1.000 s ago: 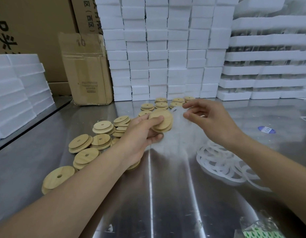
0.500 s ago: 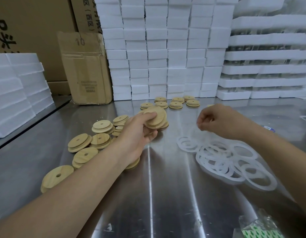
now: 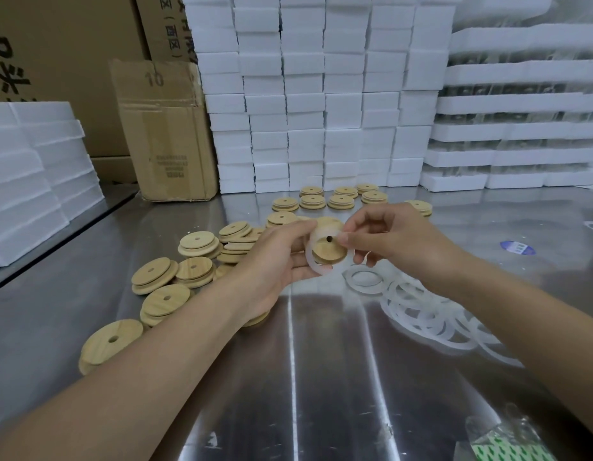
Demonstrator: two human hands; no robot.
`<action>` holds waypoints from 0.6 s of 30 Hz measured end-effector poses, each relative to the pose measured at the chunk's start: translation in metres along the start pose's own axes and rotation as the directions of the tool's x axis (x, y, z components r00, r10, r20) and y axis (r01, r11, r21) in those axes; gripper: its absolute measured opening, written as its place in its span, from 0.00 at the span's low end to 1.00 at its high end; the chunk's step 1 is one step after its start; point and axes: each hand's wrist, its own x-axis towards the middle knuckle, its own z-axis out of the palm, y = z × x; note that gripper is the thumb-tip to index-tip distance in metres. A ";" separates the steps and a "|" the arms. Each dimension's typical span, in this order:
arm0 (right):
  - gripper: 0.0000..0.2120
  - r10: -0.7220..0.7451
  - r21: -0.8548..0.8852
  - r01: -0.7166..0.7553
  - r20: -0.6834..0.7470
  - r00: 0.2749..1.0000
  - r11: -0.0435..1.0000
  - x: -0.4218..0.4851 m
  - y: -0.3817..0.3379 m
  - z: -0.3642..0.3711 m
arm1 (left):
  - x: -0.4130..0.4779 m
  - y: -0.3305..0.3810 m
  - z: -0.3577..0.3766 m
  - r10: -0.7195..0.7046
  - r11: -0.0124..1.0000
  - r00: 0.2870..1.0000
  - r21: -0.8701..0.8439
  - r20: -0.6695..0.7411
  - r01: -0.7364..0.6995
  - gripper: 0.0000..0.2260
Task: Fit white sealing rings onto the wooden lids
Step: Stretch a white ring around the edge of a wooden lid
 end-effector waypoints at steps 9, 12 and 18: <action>0.05 -0.123 -0.067 0.112 -0.201 0.972 0.991 0.004 0.008 0.008 | -0.004 -0.005 0.000 0.068 0.982 0.990 0.165 0.125 -0.088 0.10; 0.06 -0.108 -0.073 0.094 -0.223 0.969 0.993 0.004 0.009 0.005 | -0.003 -0.003 0.001 0.040 0.986 0.990 0.154 0.137 -0.061 0.10; 0.08 0.017 -0.040 -0.027 -0.235 0.972 0.999 0.005 0.008 0.002 | -0.001 -0.004 0.000 0.040 0.996 0.994 0.075 0.100 -0.048 0.10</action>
